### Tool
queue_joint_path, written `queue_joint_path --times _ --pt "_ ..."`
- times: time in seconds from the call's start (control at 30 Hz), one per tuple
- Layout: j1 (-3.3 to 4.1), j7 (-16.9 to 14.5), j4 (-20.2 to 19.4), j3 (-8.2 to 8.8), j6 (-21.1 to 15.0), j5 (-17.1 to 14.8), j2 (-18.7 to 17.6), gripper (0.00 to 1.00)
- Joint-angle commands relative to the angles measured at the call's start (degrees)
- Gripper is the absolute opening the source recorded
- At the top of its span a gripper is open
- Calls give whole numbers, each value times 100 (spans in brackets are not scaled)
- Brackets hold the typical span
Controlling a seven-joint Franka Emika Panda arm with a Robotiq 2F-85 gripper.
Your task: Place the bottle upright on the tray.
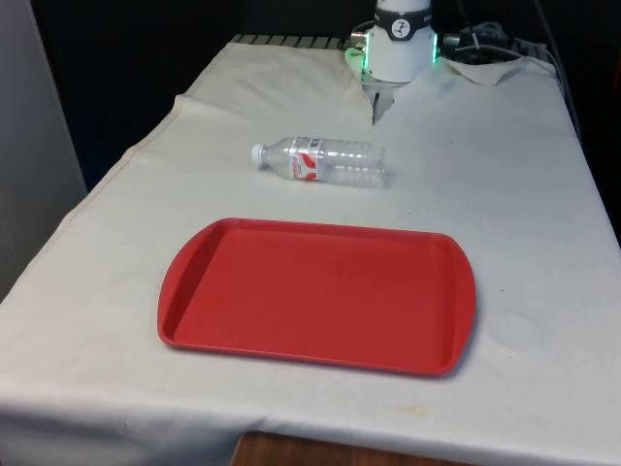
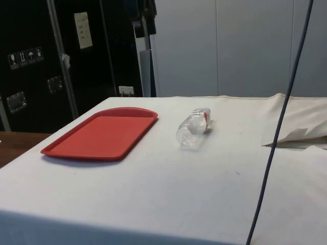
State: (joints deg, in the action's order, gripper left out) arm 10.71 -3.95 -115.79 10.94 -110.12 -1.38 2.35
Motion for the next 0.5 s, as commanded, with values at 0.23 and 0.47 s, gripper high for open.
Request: queue_joint_path --times 0.23,0.47 --pt "0 40 -344 -11 -183 34 258 100" --pt "0 40 -607 -11 -275 34 453 100"
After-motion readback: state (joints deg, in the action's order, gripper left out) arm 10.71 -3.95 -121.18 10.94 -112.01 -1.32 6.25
